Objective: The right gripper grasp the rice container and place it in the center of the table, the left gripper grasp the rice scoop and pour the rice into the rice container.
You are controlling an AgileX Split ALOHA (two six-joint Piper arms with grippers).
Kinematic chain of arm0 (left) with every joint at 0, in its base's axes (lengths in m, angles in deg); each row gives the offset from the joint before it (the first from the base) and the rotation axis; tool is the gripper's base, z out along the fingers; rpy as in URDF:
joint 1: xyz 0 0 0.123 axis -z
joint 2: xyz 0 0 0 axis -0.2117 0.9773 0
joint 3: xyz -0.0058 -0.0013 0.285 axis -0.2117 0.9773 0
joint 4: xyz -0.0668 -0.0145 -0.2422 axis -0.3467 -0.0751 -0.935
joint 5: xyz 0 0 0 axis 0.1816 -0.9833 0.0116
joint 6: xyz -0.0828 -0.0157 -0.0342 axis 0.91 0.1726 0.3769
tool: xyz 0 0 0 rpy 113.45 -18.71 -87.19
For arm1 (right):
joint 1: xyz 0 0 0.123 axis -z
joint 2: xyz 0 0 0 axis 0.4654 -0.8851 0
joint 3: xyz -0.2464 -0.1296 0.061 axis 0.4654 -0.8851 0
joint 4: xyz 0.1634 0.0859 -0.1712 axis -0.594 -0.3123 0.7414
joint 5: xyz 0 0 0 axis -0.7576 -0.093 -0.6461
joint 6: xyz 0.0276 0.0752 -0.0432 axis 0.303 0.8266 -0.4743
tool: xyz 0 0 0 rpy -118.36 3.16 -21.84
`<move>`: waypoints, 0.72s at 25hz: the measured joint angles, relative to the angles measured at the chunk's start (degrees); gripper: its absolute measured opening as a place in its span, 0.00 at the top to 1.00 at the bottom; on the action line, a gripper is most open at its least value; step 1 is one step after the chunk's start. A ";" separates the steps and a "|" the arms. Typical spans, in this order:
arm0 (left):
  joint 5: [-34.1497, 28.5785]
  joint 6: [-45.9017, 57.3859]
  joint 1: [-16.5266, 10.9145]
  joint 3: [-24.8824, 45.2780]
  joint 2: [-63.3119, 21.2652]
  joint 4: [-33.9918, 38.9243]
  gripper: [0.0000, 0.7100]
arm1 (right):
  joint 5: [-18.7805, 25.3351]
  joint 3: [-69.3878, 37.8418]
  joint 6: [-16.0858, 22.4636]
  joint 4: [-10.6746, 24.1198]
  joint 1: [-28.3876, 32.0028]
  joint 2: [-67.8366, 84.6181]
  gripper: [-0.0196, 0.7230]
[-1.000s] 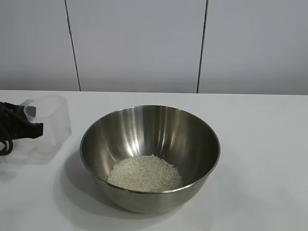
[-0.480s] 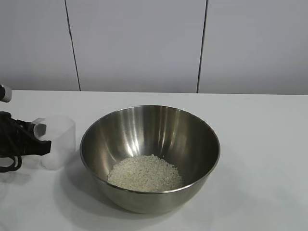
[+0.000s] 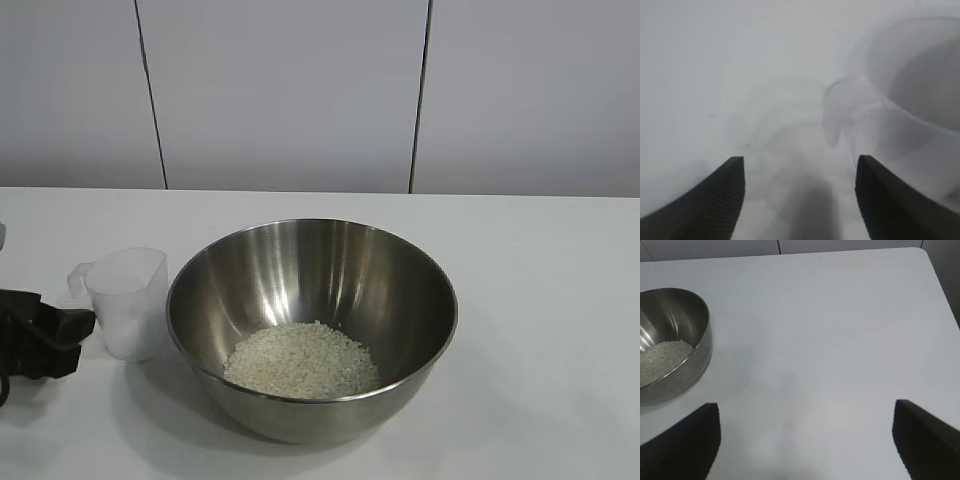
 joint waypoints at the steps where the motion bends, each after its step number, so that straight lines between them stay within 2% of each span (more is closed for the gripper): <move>1: 0.00 -0.06 0.00 0.74 -0.16 0.00 0.25 | 0.00 0.00 0.00 0.00 0.00 0.00 0.11; 4: 0.00 -0.06 0.00 2.60 -2.80 0.56 0.18 | -0.06 0.00 0.00 0.05 0.00 0.00 0.11; 8: -0.37 0.71 0.00 3.39 -10.52 1.22 0.15 | -0.06 0.00 0.00 0.05 0.00 0.00 0.11; 9: -2.98 1.60 0.05 2.89 -13.20 1.34 0.15 | -0.06 0.00 0.00 0.05 0.00 0.00 0.11; 10: -7.34 2.74 0.21 2.04 -15.67 1.83 0.15 | -0.06 0.00 0.00 0.05 0.00 0.00 0.11; 13: -29.62 4.09 1.27 -3.69 -23.68 5.57 0.15 | -0.06 0.00 0.00 0.05 0.00 0.00 0.11; 18: -58.95 8.78 2.95 -19.15 -32.92 8.42 0.15 | -0.06 0.00 0.00 0.05 0.00 0.00 0.11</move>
